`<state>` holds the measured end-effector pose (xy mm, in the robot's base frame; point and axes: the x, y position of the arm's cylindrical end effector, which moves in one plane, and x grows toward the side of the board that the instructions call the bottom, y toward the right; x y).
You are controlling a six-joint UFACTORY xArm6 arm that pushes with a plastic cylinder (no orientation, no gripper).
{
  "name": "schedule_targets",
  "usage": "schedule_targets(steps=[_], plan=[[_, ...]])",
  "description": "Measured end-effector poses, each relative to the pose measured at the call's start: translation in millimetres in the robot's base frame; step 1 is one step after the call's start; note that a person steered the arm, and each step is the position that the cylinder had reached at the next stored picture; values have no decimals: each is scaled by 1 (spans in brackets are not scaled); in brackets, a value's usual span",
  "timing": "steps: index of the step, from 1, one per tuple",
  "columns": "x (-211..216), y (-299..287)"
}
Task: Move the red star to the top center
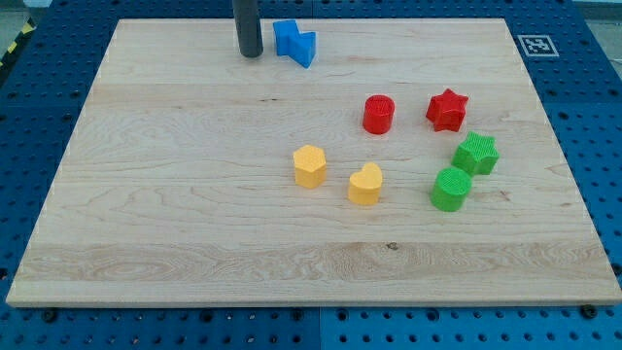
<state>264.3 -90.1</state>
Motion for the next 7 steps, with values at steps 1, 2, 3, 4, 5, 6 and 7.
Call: schedule_targets(steps=[1,2,3,4,5,6,7], plan=[[0,0],[23,6],[81,29],[137,67],[165,116],[182,165],[181,208]])
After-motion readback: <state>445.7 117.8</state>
